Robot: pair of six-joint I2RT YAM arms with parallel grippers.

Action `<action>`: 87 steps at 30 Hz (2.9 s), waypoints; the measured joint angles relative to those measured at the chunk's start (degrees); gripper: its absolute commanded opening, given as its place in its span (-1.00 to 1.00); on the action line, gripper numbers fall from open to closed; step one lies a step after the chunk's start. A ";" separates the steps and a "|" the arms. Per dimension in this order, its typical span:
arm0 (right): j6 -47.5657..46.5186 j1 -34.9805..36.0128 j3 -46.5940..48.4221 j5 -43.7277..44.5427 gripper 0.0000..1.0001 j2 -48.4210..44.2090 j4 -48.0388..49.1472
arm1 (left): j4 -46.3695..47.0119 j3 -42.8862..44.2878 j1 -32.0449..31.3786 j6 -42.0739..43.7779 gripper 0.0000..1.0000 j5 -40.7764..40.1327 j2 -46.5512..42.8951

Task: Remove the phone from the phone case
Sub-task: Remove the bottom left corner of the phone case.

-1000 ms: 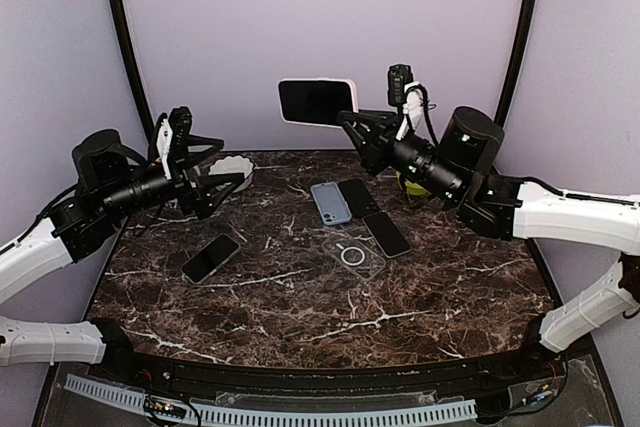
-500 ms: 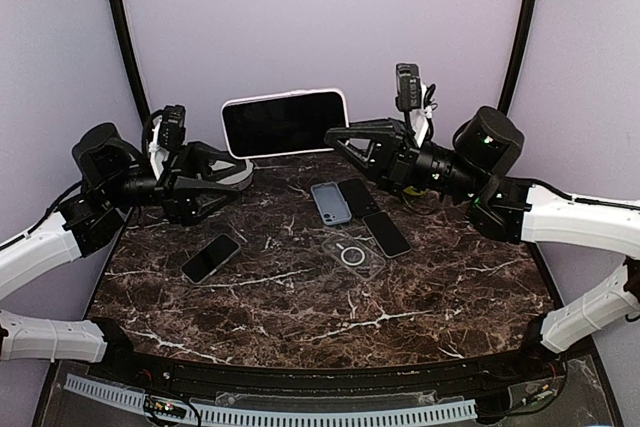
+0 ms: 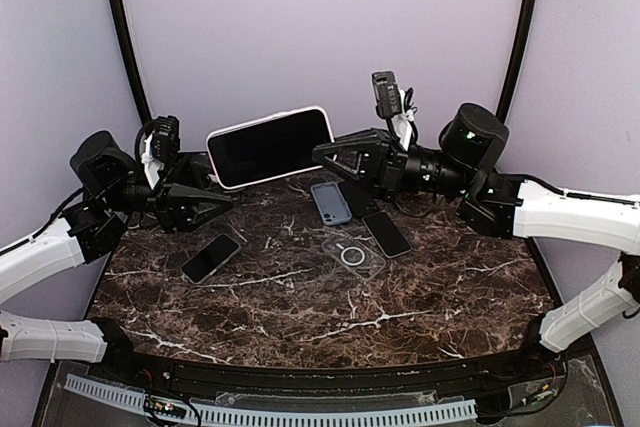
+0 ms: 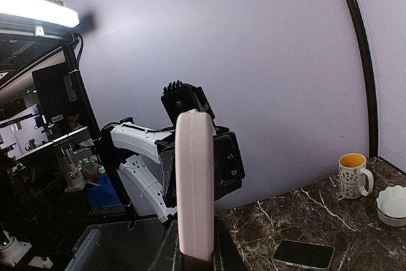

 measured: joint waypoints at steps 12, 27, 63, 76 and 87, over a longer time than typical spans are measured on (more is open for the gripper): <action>0.02 0.00 0.22 -0.92 -1.00 0.07 -2.16 | 0.35 -0.31 0.00 0.13 -0.41 -0.17 -0.02; 3.63 0.17 2.14 -0.66 -1.00 1.22 -4.11 | 3.37 -3.98 0.00 2.78 -0.51 -0.33 -1.88; 3.50 0.76 1.68 -2.45 -1.00 1.18 -5.79 | 6.19 -7.72 0.00 9.77 -0.50 -0.70 -3.72; 0.92 0.92 0.07 -3.02 -1.00 0.31 -4.46 | 6.19 -7.72 0.00 8.57 -0.72 -0.55 -3.34; 7.61 0.92 0.11 -3.72 -1.00 1.14 -4.55 | 4.85 -8.79 -0.07 13.94 -0.75 0.35 -4.59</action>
